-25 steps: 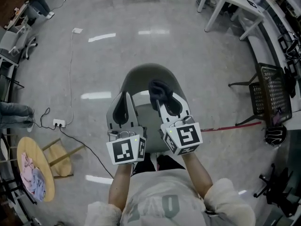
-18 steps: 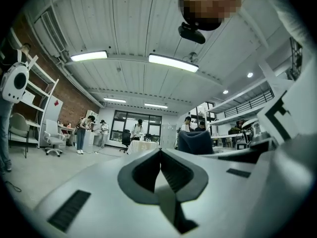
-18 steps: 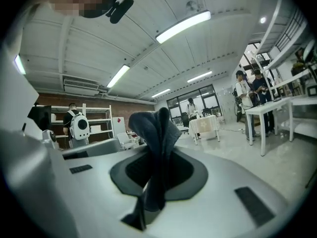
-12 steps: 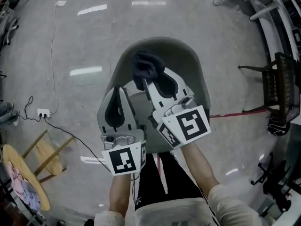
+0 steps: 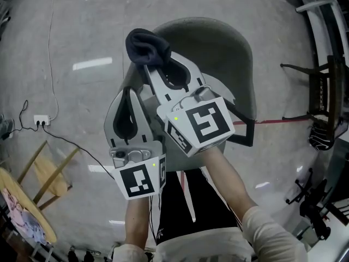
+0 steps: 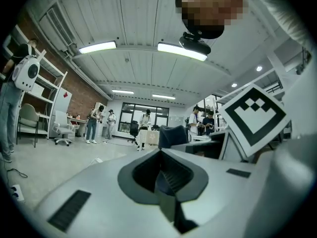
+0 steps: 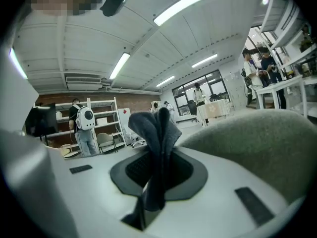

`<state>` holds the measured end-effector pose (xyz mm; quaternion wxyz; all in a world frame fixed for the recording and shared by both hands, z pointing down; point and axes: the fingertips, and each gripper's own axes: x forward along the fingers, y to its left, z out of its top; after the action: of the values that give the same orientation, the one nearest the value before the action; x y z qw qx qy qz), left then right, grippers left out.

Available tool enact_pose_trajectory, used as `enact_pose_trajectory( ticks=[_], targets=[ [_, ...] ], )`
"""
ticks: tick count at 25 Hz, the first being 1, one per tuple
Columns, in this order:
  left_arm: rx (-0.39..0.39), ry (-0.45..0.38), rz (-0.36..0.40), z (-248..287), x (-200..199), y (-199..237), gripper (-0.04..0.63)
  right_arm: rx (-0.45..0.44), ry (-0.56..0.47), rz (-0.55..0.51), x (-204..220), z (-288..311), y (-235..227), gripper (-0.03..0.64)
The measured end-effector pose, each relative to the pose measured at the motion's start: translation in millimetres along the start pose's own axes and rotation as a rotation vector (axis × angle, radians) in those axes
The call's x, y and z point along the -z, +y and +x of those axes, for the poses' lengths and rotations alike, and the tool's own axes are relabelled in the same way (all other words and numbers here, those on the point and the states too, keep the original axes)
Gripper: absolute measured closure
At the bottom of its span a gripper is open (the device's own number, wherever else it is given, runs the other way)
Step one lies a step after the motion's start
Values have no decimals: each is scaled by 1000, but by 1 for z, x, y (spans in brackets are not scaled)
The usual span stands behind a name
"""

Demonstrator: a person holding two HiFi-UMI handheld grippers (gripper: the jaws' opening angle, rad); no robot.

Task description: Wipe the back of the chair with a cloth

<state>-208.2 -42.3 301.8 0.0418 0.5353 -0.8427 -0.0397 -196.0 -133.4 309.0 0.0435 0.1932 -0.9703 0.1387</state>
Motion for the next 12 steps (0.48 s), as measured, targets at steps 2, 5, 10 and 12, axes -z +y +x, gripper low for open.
enact_pose_trajectory(
  ticks=[2,5,10,12],
  targets=[
    [-5,2,-2,1,2,3,580,1,16,-7,6,2,1,558],
    [-9,5,-4,3,5,7,580,10,30,-12,12,6,0,558],
    [-20,16,-18,5,12,16,580,54,51,-19,17,19,-9,558],
    [-19,21,-23,8,13,16,580,62,56,-23,16,21,-13,558]
  ],
)
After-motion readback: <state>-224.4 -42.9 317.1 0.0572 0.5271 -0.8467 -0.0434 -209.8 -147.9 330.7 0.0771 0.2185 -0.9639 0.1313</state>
